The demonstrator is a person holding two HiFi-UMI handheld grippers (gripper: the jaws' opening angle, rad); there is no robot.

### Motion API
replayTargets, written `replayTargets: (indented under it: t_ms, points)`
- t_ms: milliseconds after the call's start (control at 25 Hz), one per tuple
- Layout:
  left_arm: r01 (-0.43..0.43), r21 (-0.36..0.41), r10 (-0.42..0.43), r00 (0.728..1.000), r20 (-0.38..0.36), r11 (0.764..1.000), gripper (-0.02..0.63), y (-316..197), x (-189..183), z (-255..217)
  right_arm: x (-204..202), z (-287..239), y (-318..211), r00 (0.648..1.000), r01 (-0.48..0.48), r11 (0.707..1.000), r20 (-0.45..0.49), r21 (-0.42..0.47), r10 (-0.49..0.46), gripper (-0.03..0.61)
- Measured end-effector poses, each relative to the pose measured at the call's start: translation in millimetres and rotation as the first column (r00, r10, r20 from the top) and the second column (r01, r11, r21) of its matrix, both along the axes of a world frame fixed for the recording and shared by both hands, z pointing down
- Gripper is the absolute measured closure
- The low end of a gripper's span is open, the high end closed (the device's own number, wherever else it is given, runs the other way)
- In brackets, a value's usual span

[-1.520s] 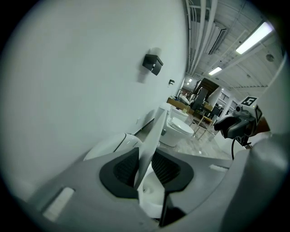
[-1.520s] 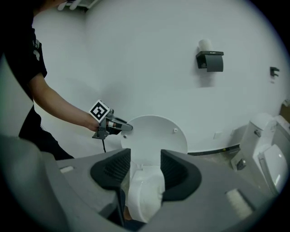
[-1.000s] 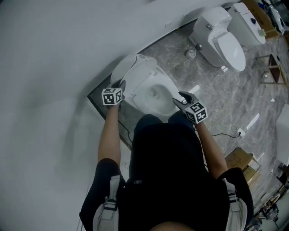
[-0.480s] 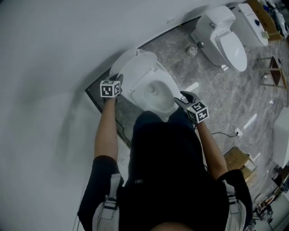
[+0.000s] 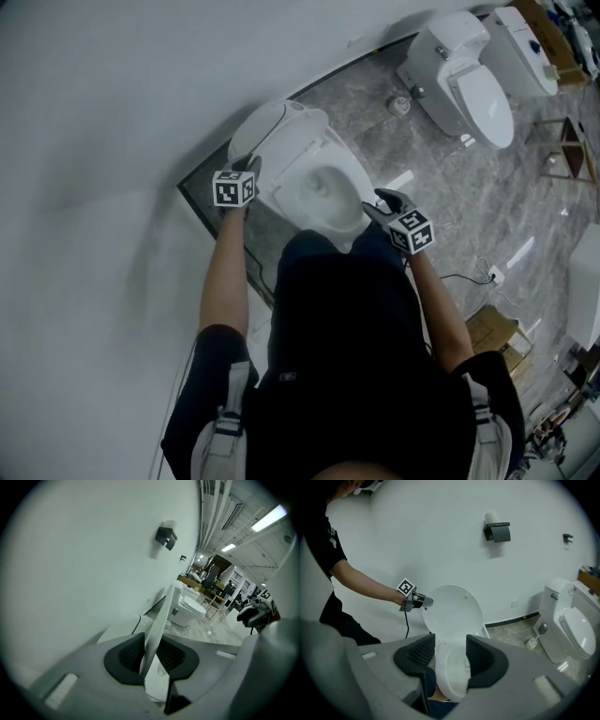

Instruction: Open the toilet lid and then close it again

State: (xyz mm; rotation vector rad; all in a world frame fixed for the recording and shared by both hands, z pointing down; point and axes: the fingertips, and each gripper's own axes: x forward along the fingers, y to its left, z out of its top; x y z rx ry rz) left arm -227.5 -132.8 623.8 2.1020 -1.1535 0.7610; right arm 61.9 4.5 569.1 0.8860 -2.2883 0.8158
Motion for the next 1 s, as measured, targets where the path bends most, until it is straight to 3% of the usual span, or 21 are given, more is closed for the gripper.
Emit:
replayTargets:
  t_ms: [160,400,1000]
  points:
    - [-0.013,0.043,0.012,1.0,0.004,0.999,0.538,12,11,-3,-6,2,4,1.0,0.007,1.0,0.005,0.0,-0.007,0.37]
    - [-0.03,0.035,0.031,0.999,-0.039,0.999,0.538,33,27,-5,-11,5,14,1.0,0.025,1.0,0.015,0.0,-0.025,0.37]
    - [-0.057,0.073,0.058,0.998,-0.02,0.996,0.532,64,52,-7,-11,2,29,0.999,0.037,0.999,0.03,-0.015,-0.036,0.37]
